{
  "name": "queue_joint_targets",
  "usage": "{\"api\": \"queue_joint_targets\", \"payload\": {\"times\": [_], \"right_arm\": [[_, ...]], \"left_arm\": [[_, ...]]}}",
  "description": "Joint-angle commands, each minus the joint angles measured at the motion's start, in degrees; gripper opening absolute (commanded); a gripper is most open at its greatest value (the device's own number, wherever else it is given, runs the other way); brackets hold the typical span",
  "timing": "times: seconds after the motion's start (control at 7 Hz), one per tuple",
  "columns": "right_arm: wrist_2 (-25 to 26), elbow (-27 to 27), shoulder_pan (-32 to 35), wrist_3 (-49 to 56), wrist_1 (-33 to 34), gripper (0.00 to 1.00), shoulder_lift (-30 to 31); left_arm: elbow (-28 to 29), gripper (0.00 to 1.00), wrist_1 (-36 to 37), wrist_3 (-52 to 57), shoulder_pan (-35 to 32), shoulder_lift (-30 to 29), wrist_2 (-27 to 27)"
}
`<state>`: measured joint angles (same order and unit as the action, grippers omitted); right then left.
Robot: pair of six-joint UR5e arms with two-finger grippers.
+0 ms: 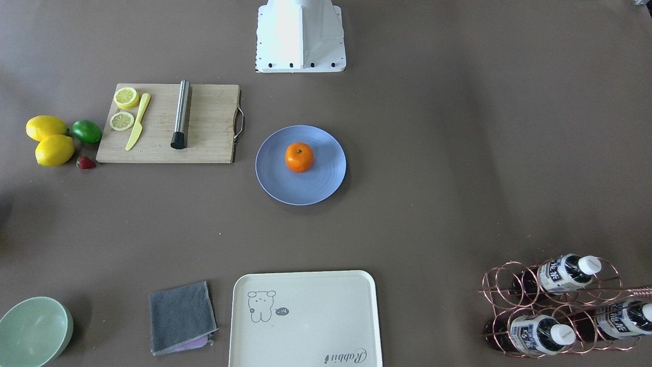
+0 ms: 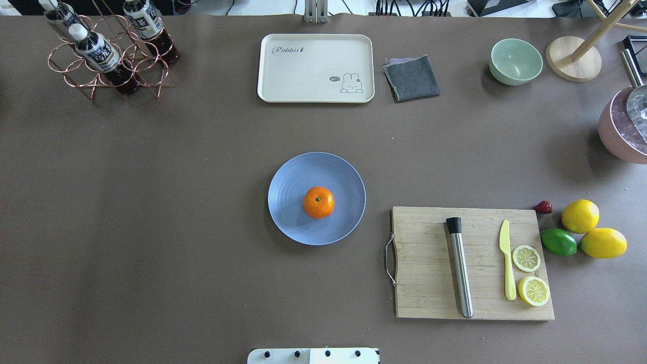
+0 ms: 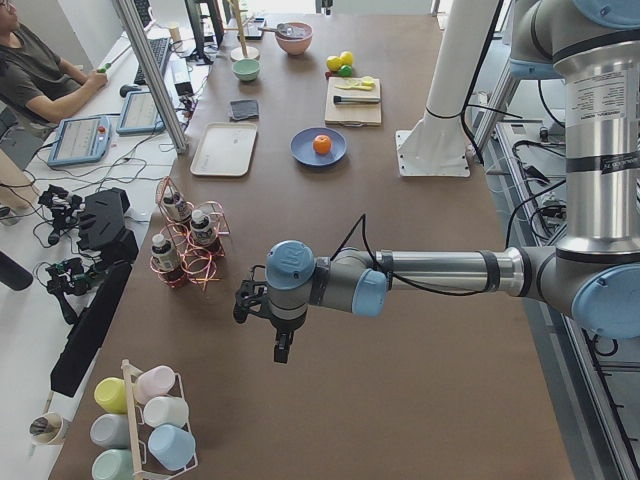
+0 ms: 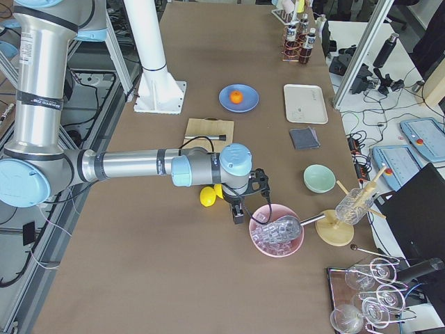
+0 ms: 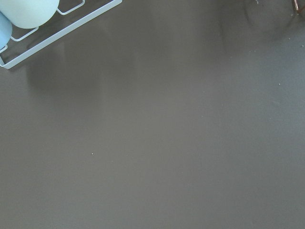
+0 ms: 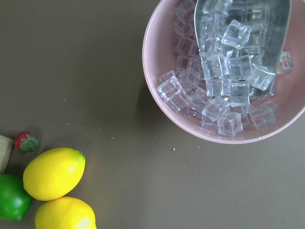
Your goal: Pick orange to plate
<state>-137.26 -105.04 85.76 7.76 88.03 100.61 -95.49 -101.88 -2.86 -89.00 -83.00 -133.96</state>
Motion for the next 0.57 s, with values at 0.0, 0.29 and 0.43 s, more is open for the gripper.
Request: {"api": "queue_joint_targets", "payload": {"times": [0.0,0.29,0.43], "right_arm": [[-0.12,-0.7,0.2,0.07,0.13,1.0,1.08],[0.06,-0.34,0.2,0.06,0.48,1.0,0.99],[-0.03,-0.34,0.28,0.07,0.48,1.0,1.17]], "left_arm": [[0.39,0.97,0.01,-0.13,0.06,-0.15,0.01],[0.13,0.97,0.01,-0.22,0.06,-0.06,-0.07],[0.22,0.97,0.01,-0.22,0.06,-0.06,-0.16]]}}
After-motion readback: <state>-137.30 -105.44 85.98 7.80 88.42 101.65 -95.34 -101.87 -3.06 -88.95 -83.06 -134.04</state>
